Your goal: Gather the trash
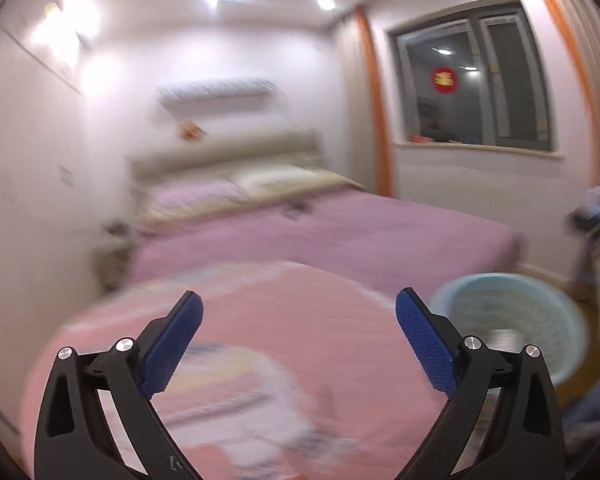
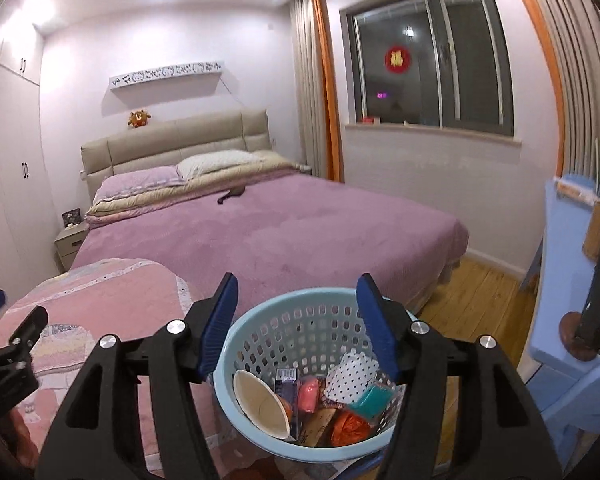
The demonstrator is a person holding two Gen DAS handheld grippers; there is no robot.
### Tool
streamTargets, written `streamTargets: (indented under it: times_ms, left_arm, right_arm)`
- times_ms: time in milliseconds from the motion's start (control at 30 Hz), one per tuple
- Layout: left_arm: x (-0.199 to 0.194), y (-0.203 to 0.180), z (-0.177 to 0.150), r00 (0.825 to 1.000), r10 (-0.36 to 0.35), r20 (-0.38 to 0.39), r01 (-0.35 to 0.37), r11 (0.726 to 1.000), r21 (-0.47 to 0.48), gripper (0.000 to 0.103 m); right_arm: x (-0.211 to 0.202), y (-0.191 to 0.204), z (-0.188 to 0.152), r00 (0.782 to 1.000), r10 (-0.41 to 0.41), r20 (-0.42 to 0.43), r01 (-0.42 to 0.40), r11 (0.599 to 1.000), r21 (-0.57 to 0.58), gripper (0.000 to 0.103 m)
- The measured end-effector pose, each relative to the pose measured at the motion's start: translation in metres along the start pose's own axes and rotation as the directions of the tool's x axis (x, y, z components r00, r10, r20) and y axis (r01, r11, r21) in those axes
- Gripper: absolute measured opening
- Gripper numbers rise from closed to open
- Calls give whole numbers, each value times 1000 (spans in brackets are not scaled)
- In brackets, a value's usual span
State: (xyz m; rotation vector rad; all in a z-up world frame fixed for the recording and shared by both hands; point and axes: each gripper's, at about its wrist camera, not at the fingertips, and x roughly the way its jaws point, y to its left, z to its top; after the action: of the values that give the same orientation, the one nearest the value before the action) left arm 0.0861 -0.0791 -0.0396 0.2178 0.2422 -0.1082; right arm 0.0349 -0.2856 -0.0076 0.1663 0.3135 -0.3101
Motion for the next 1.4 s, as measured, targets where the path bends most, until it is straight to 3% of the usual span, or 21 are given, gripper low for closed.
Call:
streamTargets:
  times_ms: [167,433,667,967,1400]
  left_arm:
    - [10,5,-18,999,-16,-29,16,1000,-14,94]
    - [13,12,-26,999,-47,-17,46,998,-30,96]
    - [28,32,-29,991,-104,-81,92,987,-134,96]
    - [31,30,-31,991,-100,-90,87,987,-137,96]
    - [39,31,-31,988,-84,-129,66,988,-141,96]
  right_arm:
    - [-11,4,-1,999,-27,33,27,1000,2,58]
    - [-6,2,-15,998,-68,8,68,998,4,60]
    - [14,15,-21,998,-56,-36,56,998,-2,61]
    - [10,36,-25,997,-72,6,72,995,-73,61]
    - [12,35,-25,997,-83,-2,82,993,-79,61]
